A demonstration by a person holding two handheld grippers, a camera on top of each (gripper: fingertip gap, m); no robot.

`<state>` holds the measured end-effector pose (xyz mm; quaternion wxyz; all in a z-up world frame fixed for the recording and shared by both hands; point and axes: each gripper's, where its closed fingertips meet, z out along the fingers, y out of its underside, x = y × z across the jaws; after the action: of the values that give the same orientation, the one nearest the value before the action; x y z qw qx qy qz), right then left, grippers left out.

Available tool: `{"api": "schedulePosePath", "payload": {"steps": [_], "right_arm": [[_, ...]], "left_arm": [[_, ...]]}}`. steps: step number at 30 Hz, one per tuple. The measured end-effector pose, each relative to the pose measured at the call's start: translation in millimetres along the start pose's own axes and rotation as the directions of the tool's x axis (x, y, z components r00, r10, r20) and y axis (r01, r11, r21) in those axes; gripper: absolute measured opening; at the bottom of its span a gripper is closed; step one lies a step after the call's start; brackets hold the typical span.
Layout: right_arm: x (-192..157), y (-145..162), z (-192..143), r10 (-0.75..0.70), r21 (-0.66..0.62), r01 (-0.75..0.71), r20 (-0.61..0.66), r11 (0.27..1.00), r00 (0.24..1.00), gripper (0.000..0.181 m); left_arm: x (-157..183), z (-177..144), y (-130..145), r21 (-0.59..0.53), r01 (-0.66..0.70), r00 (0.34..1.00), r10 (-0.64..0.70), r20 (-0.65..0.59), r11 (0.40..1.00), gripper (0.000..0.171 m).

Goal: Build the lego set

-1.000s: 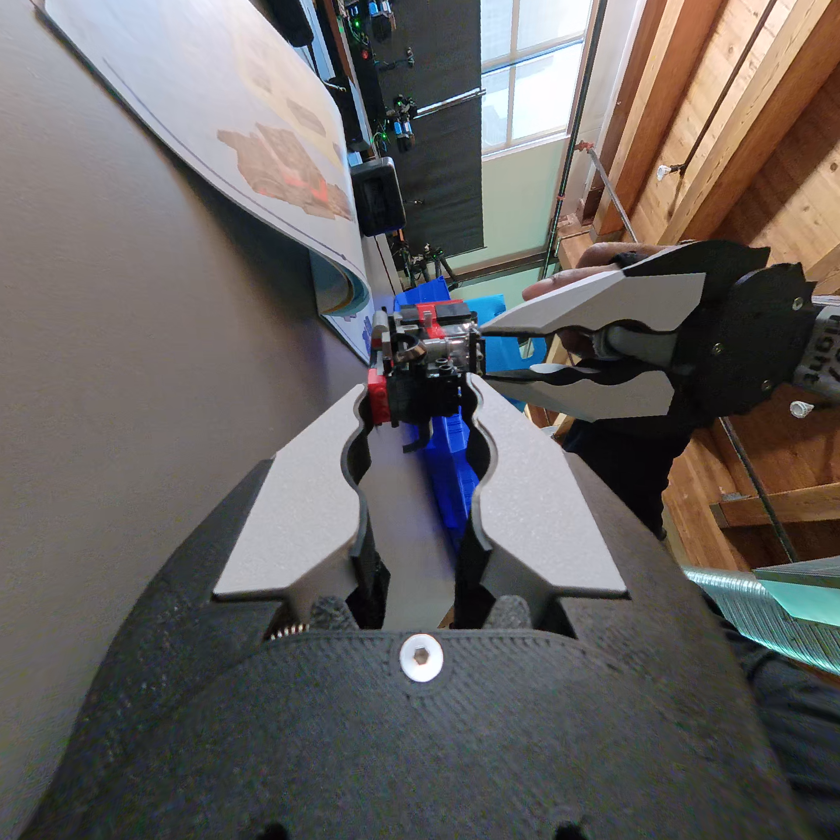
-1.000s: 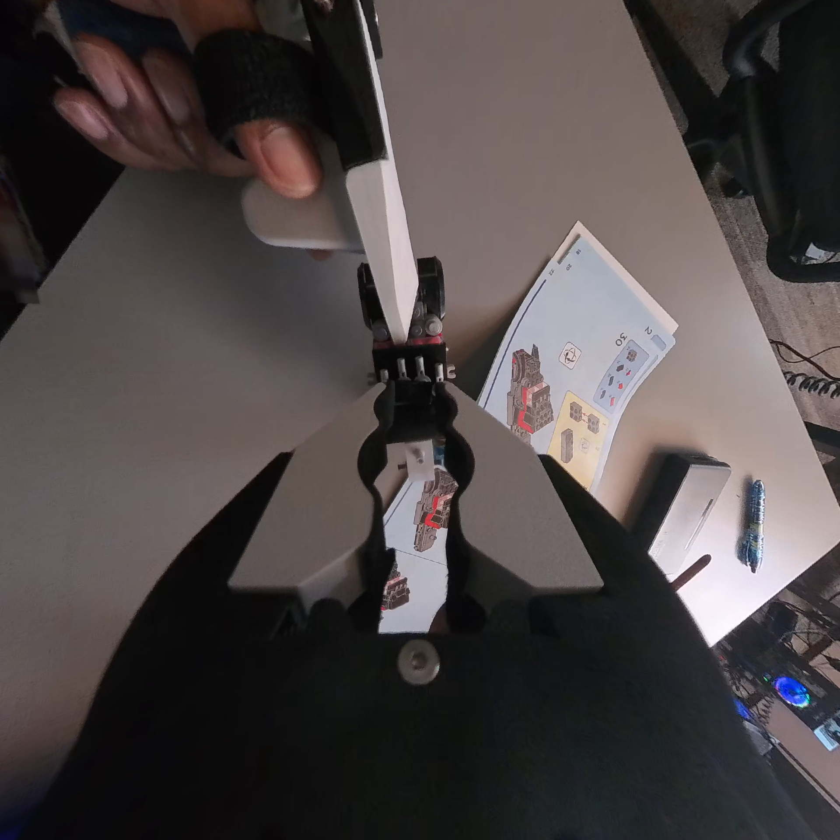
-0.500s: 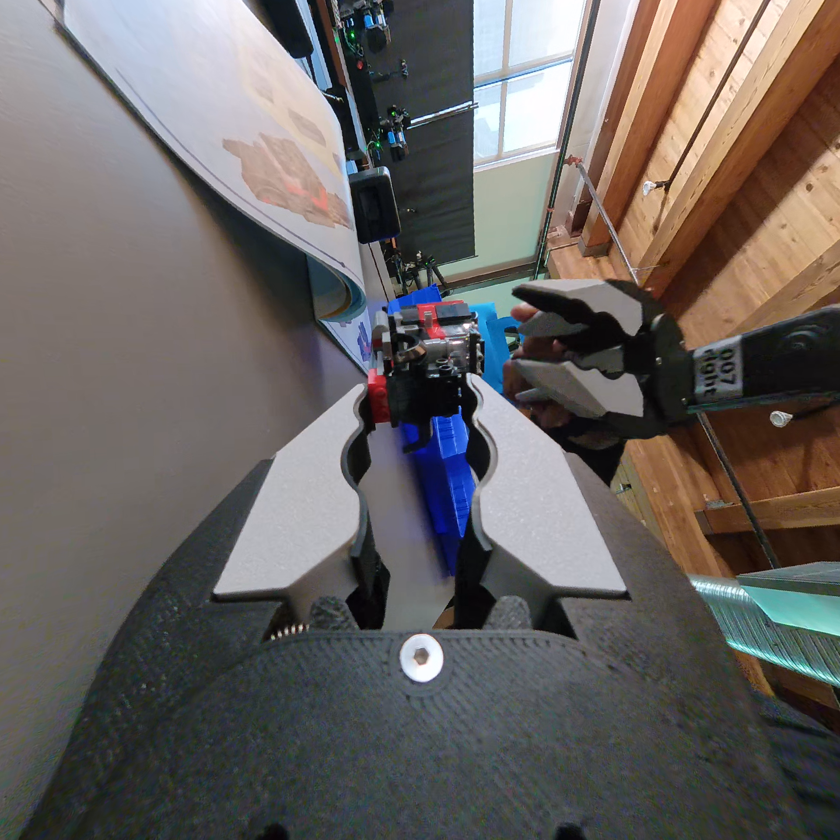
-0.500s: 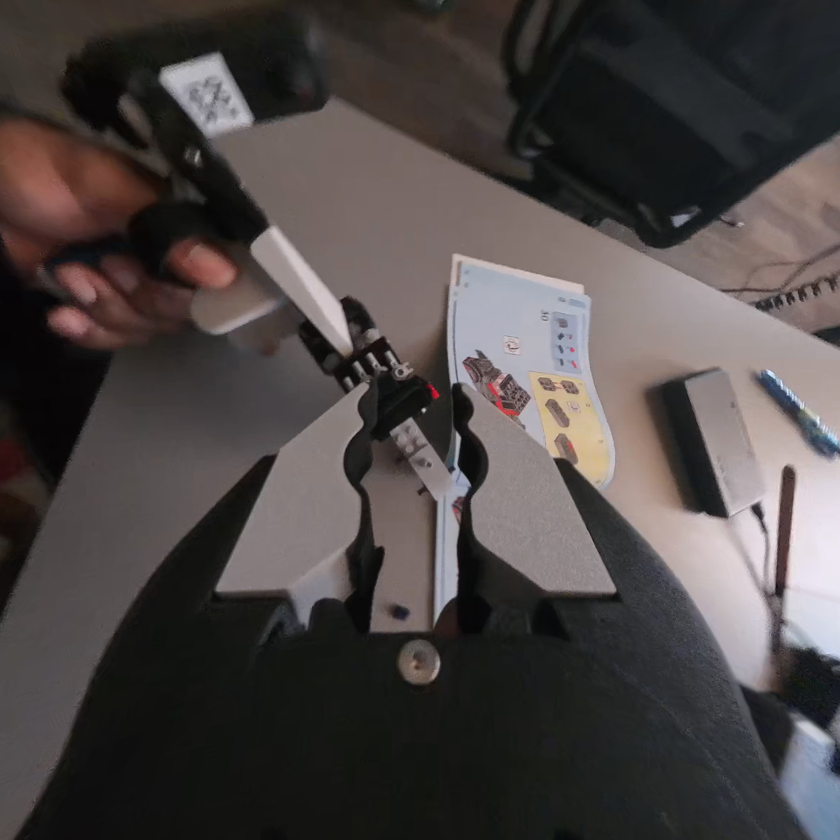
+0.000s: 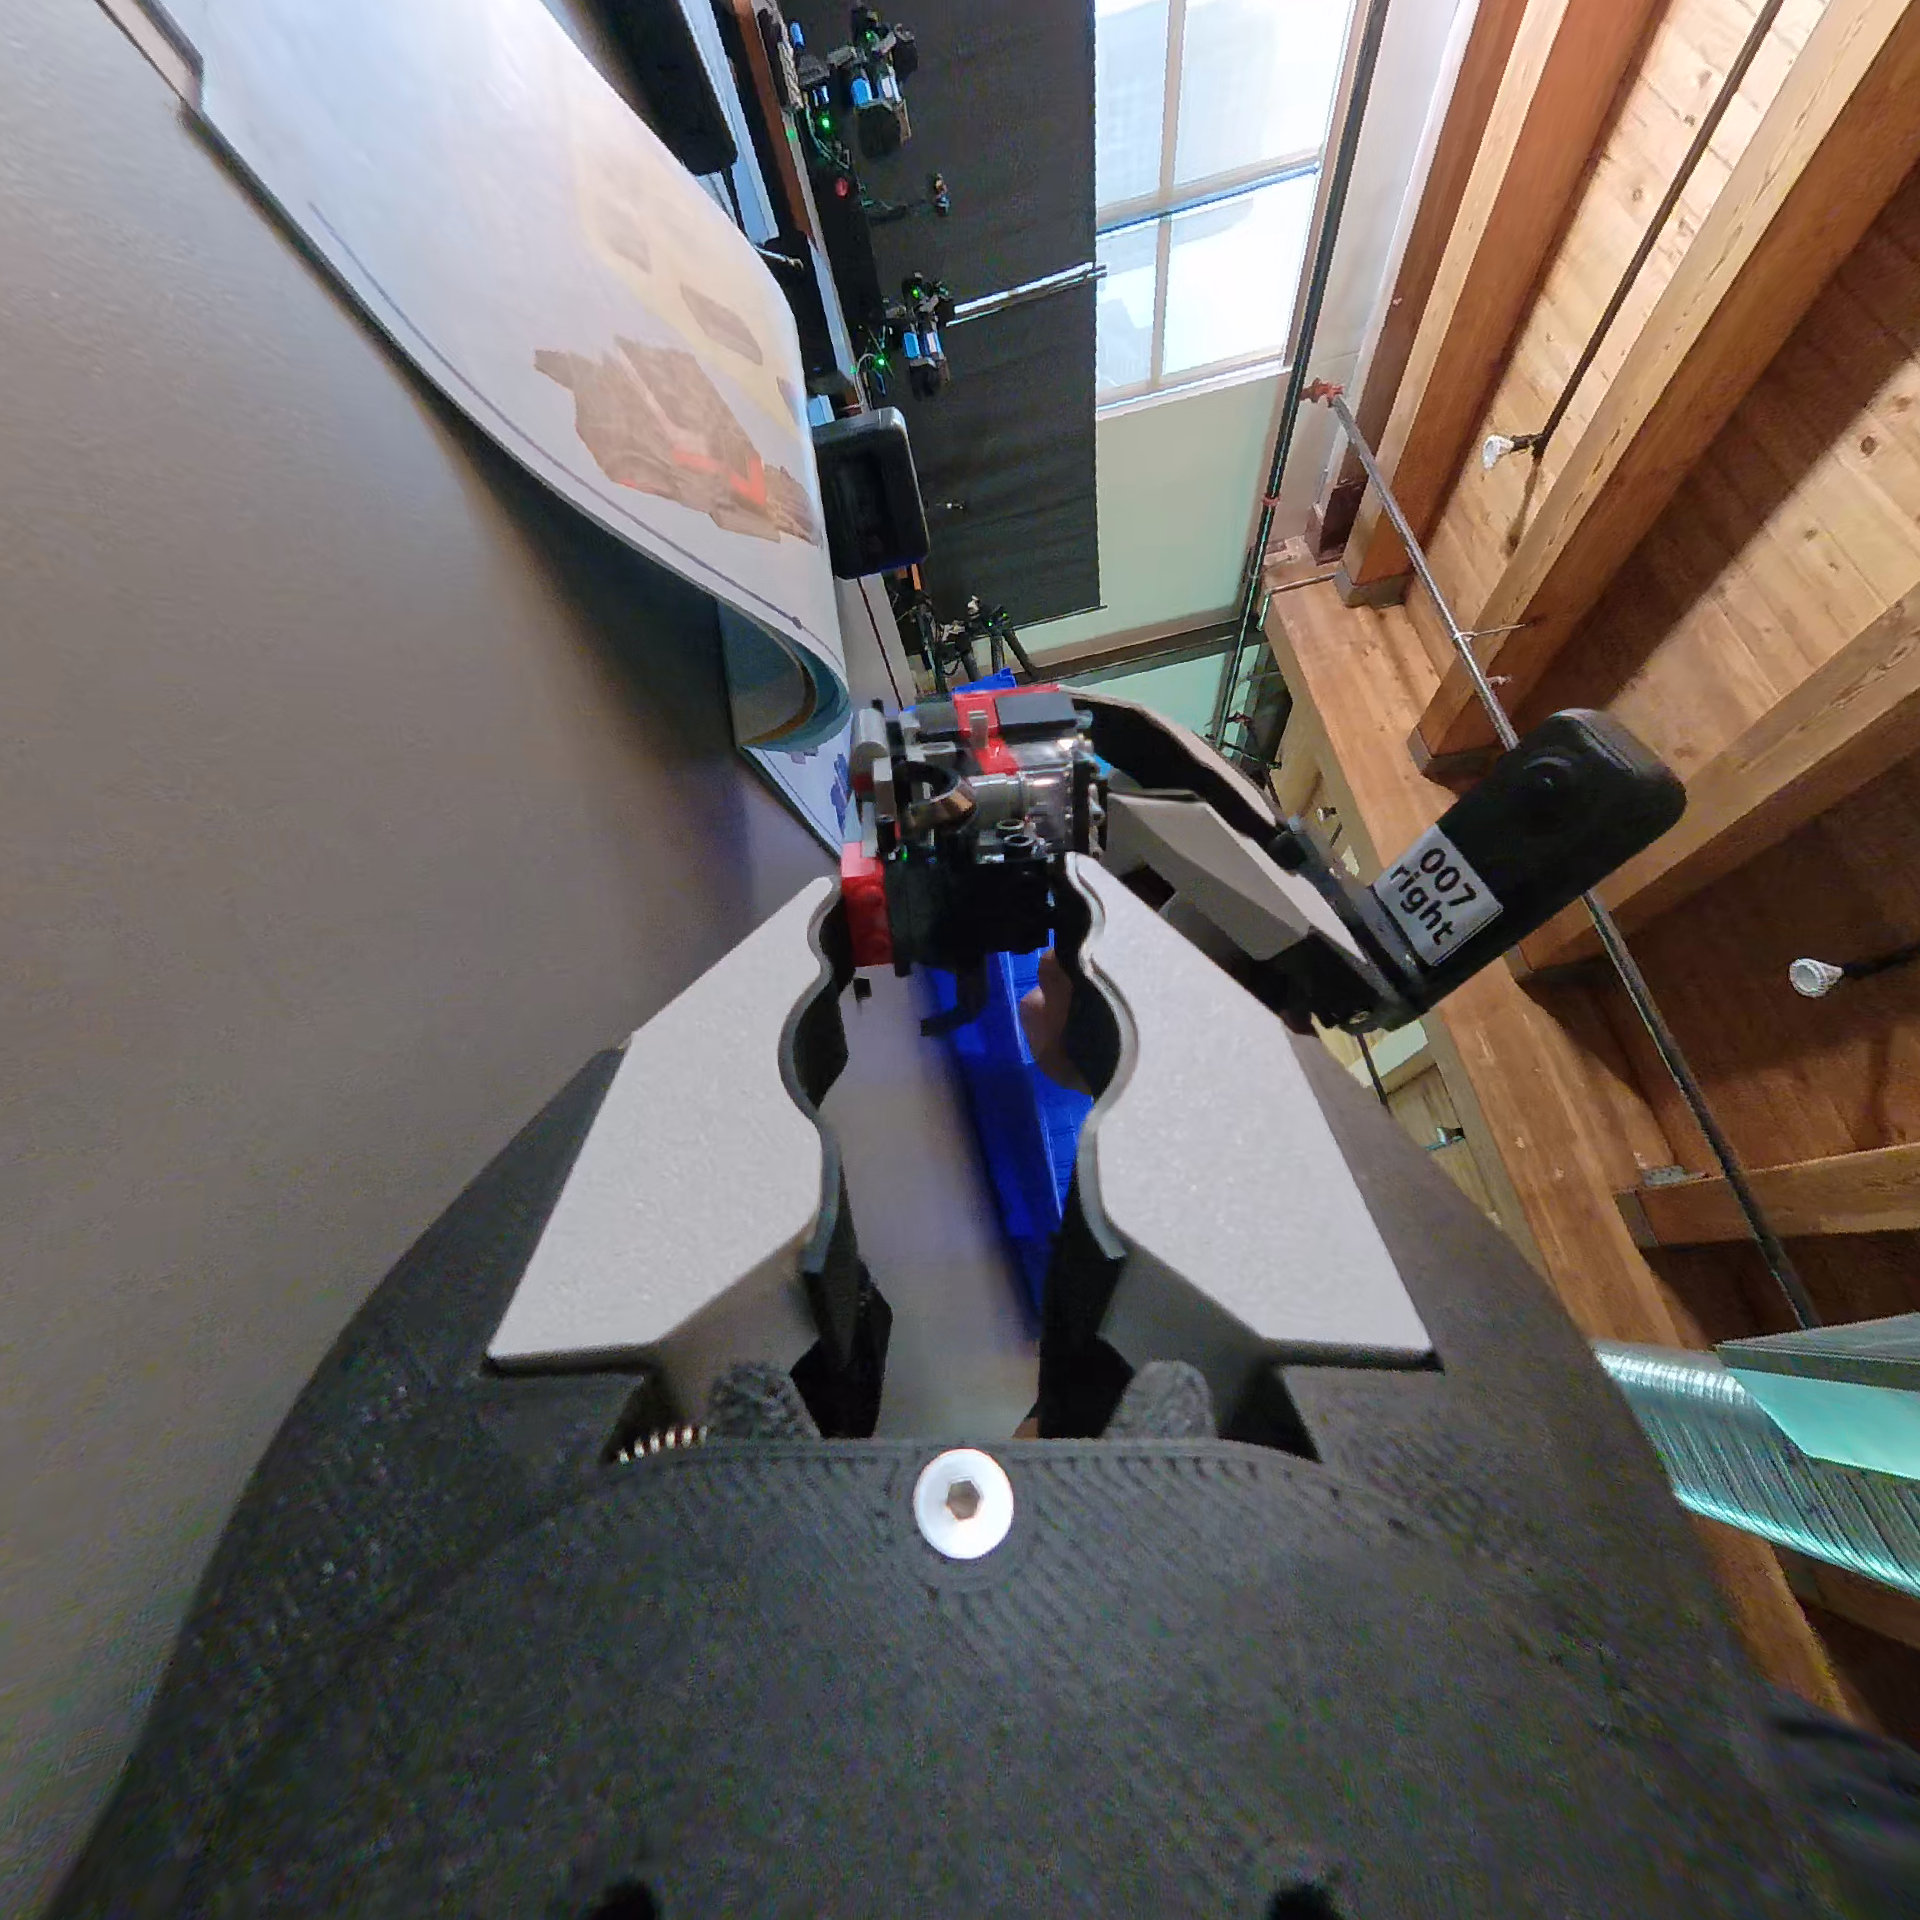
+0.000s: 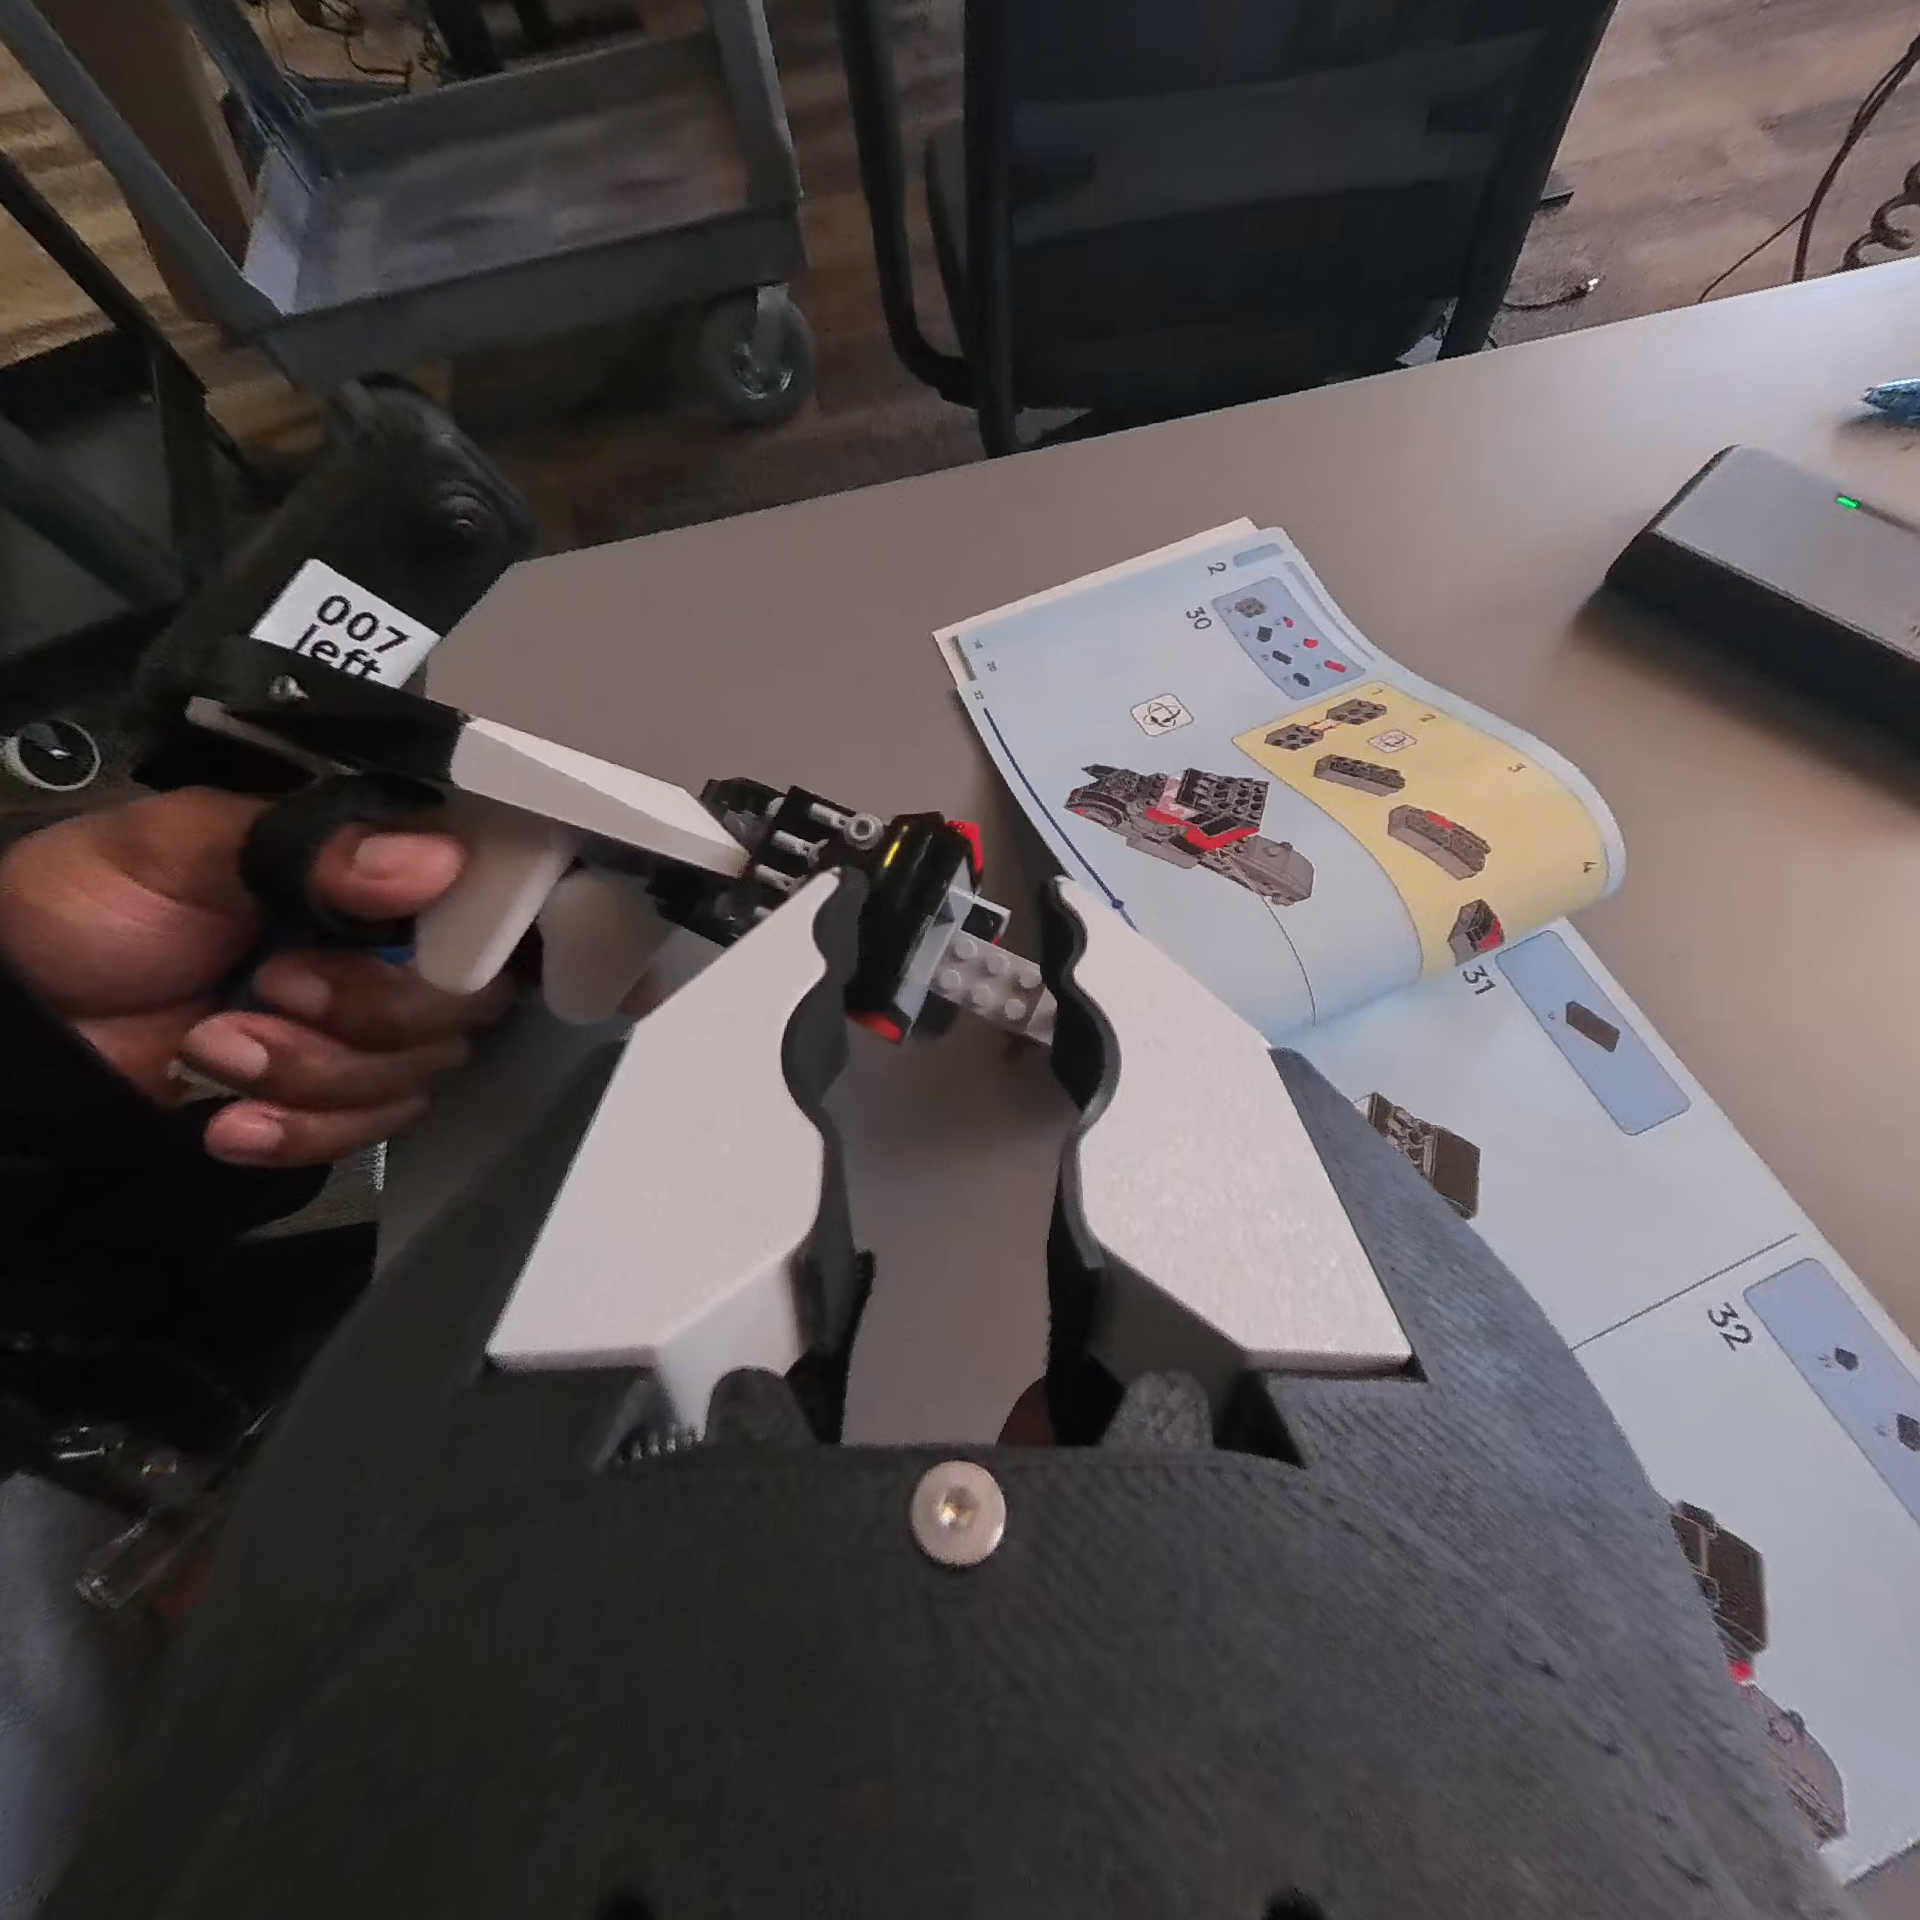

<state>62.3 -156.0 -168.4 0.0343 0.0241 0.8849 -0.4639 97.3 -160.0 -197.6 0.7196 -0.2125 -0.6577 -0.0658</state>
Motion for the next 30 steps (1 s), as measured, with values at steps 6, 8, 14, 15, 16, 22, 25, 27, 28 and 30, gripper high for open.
{"api": "schedulePosePath", "payload": {"steps": [6, 8, 14, 15, 16, 22, 25, 27, 28, 30], "right_arm": [[-4, -2, 0, -0.009, 0.007, 0.009, -0.014, 1.000, 1.000, 0.035], [-4, -2, 0, -0.009, 0.011, 0.009, -0.016, 1.000, 1.000, 0.035], [-5, -2, 0, 0.002, 0.022, -0.002, -0.015, 1.000, 1.000, 0.035], [-5, -3, 0, 0.004, 0.027, -0.003, -0.015, 1.000, 1.000, 0.035], [-4, -3, 0, 0.007, 0.034, -0.007, -0.015, 0.999, 1.000, 0.037], [-7, -10, -4, 0.033, 0.107, -0.033, -0.002, 0.994, 0.999, 0.040], [-8, -11, -9, 0.048, 0.151, -0.046, -0.010, 0.988, 0.999, 0.041], [-8, -11, -13, 0.056, 0.182, -0.050, -0.023, 0.982, 0.998, 0.042], [-8, -10, -15, 0.060, 0.200, -0.053, -0.028, 0.978, 0.998, 0.042], [-8, -8, -20, 0.073, 0.235, -0.062, -0.037, 0.970, 0.997, 0.043]], "left_arm": [[0, 0, 0, -0.003, 0.003, 1.000, -0.003, -0.002, 1.000, 0.039], [0, 0, 0, -0.003, 0.003, 1.000, -0.003, -0.003, 1.000, 0.038], [0, 0, 0, 0.003, 0.003, 1.000, -0.003, -0.002, 1.000, 0.039], [0, 0, -1, 0.003, 0.006, 1.000, -0.006, -0.006, 1.000, 0.039], [0, 0, -1, 0.003, 0.010, 1.000, -0.010, -0.009, 1.000, 0.039], [0, -1, -3, 0.012, 0.018, 1.000, -0.018, -0.008, 1.000, 0.039], [-1, -1, -2, 0.010, 0.016, 1.000, -0.016, -0.005, 1.000, 0.039], [-1, -1, -1, 0.008, 0.012, 1.000, -0.012, -0.003, 1.000, 0.039], [-1, -1, -1, 0.007, 0.011, 1.000, -0.011, -0.002, 1.000, 0.039], [-1, -1, -1, 0.007, 0.009, 1.000, -0.009, 0.000, 1.000, 0.039]]}}
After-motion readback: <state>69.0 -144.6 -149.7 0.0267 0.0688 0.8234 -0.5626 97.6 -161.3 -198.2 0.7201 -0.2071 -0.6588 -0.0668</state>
